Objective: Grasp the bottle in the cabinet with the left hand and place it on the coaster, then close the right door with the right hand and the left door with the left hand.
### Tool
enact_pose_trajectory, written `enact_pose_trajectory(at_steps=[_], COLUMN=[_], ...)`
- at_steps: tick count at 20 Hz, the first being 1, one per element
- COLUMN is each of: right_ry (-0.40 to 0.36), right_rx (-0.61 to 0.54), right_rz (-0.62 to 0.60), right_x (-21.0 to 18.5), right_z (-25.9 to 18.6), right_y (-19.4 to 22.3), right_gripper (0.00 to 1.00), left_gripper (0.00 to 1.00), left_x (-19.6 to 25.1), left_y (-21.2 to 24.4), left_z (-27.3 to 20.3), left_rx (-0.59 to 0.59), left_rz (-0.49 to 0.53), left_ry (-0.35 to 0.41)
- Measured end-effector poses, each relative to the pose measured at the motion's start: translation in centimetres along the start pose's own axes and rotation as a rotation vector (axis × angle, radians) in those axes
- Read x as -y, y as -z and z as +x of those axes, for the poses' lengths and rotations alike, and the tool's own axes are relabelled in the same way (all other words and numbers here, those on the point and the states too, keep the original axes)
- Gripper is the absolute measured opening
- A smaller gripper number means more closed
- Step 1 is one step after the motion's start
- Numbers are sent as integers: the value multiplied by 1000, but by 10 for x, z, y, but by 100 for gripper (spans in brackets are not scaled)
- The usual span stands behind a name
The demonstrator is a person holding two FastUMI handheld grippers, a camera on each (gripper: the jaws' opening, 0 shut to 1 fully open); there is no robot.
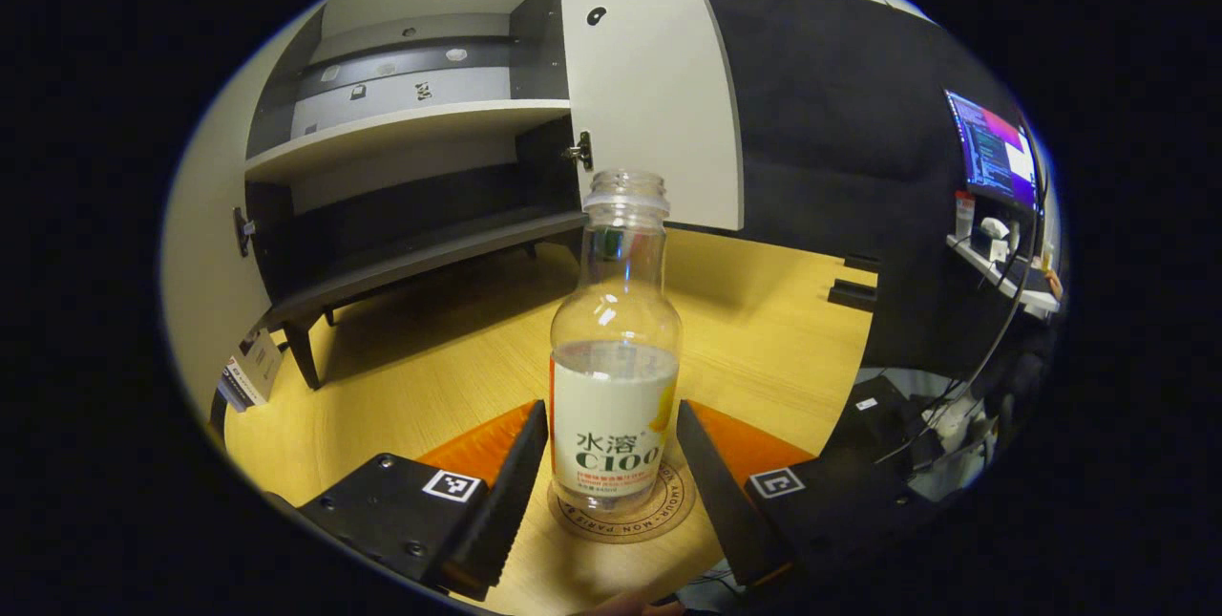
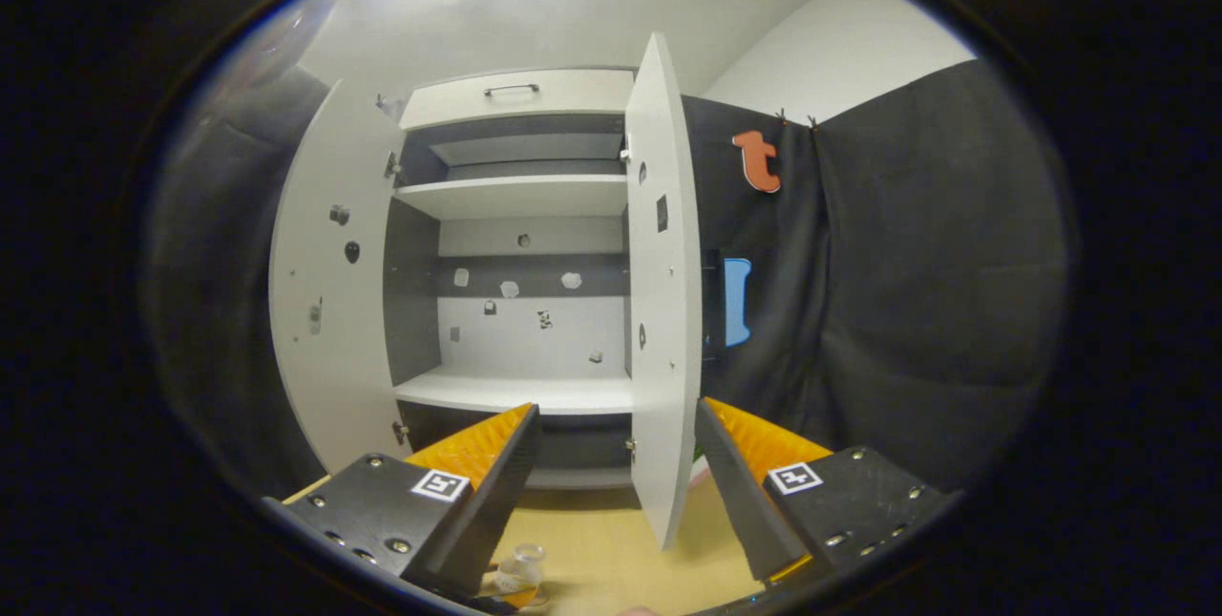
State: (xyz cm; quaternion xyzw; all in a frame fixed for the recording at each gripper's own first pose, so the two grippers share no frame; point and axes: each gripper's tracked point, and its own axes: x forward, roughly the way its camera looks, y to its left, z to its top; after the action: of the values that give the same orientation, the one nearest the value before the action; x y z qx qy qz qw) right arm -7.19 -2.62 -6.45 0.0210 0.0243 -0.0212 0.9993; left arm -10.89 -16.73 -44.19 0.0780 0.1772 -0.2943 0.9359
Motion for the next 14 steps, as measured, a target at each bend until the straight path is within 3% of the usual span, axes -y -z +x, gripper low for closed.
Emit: enact_pose_trajectory(at_steps=[3, 4, 5, 10, 14], right_ry=[12, 16, 19, 40, 68], right_rx=[-5, -14, -21, -34, -71], right_rz=[-6, -12, -21, -24, -13], right_x=[11, 15, 18, 29, 44], right_z=[-9, -12, -15, -23, -26], right_y=[1, 2, 4, 15, 32], right_gripper=[98, 93, 98, 98, 98], left_gripper=[86, 84, 84, 80, 79], left_x=[-2, -6, -4, -4, 2], left_y=[19, 19, 21, 12, 22], left_z=[20, 26, 26, 33, 24], left_rx=[-35, -42, -44, -9, -113], left_rz=[33, 44, 11, -42, -22], left_ry=[-20, -38, -35, -28, -7])
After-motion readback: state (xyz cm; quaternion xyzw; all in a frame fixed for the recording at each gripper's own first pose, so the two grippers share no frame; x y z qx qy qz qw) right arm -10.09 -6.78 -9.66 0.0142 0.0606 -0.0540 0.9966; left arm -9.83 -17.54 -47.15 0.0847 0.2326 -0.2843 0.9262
